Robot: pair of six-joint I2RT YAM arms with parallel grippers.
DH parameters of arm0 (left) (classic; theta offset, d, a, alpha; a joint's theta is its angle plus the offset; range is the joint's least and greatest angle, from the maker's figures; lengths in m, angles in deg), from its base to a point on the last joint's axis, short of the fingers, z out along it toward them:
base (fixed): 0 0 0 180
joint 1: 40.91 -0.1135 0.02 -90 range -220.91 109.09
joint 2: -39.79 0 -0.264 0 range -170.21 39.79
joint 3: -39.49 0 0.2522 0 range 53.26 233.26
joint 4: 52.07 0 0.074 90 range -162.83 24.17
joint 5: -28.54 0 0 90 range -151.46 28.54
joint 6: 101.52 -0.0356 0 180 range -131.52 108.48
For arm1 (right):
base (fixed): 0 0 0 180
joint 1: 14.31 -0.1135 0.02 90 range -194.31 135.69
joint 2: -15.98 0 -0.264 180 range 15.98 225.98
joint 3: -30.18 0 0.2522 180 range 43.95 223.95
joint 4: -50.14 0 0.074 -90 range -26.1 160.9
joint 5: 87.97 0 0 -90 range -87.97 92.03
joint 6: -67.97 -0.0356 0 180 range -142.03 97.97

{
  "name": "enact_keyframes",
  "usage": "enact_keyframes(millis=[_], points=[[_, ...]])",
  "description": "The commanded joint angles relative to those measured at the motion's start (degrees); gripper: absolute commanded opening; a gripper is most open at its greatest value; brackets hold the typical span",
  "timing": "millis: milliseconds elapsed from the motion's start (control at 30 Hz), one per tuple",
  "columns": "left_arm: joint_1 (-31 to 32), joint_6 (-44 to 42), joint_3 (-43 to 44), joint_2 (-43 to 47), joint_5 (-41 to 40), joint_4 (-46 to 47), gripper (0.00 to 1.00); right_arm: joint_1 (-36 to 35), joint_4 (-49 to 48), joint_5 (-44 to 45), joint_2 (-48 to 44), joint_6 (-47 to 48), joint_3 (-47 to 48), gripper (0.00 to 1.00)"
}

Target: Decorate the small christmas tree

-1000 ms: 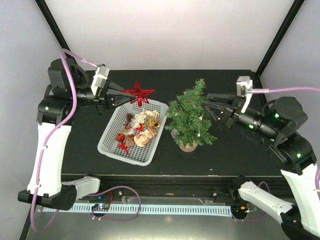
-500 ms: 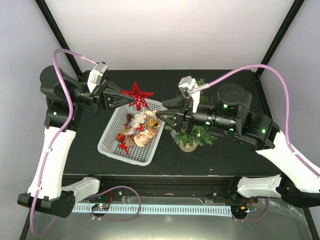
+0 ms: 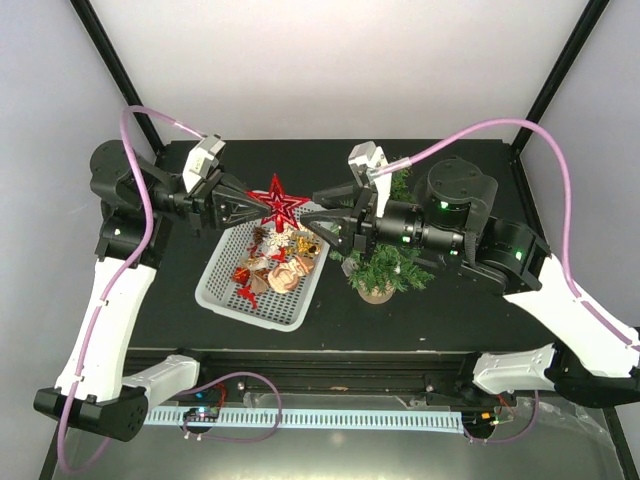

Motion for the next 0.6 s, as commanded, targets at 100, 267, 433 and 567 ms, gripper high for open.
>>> enact_keyframes(millis=[100,267,433,567], points=[[0.54,0.92,-1.05,0.57,3.39,1.91,0.01,-0.57,-2.21,-1.92,1.13,-0.08,2.59,0.49],[0.80,0.93,-1.36,0.62,3.23,1.92,0.02,-0.64,-2.55,-2.64,2.15,-0.32,2.74,0.41],[0.82,0.92,-1.75,0.78,3.36,2.02,0.02,-0.78,-2.97,-2.61,2.88,-0.39,3.27,0.27],[0.91,0.91,-2.09,0.79,3.34,2.24,0.02,-0.84,-2.69,-2.52,3.76,-0.50,4.05,0.18]])
